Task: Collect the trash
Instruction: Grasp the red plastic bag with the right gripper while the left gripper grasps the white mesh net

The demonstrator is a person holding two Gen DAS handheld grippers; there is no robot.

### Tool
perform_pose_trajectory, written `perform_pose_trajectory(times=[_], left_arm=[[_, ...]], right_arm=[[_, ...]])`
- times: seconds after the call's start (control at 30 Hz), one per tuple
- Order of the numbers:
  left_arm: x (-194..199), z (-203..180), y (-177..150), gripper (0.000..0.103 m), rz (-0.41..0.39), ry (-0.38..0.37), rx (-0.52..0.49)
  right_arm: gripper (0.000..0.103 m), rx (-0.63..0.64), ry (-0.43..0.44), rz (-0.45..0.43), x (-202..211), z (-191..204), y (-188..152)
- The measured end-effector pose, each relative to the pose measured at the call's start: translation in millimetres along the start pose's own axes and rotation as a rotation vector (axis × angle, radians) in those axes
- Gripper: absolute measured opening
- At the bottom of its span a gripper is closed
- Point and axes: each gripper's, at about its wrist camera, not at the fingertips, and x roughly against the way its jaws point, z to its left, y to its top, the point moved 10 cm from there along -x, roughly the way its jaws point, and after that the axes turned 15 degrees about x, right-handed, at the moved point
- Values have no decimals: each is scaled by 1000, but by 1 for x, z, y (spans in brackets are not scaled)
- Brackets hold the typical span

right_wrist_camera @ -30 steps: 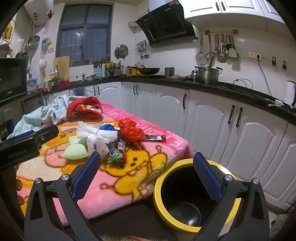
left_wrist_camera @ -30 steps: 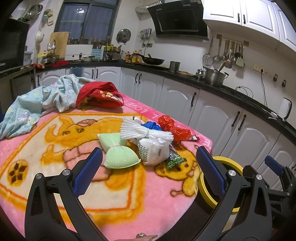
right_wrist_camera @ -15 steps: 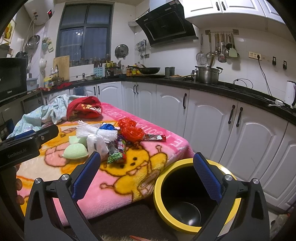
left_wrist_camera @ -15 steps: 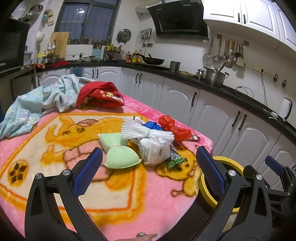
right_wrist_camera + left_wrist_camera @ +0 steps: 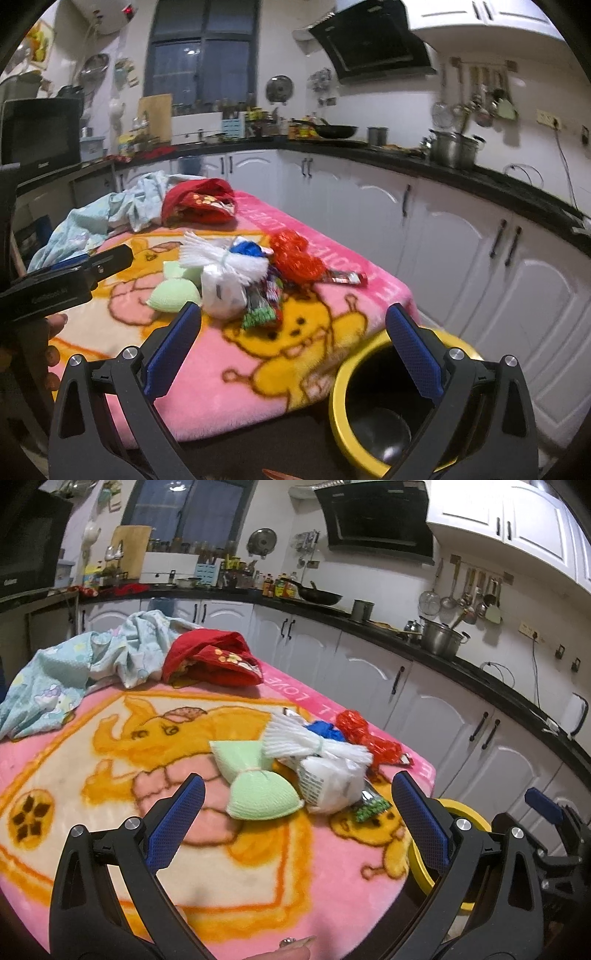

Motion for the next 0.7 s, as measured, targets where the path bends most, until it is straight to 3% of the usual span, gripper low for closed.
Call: perform_pose_trajectory(times=[0.4, 0.7], left_arm=[[-35, 12, 49, 93, -17, 43, 6], [-91, 3, 57, 93, 62, 39, -3]], right_arm=[[97, 63, 83, -14, -74, -8, 54], [97, 87, 119, 101, -151, -22, 40]])
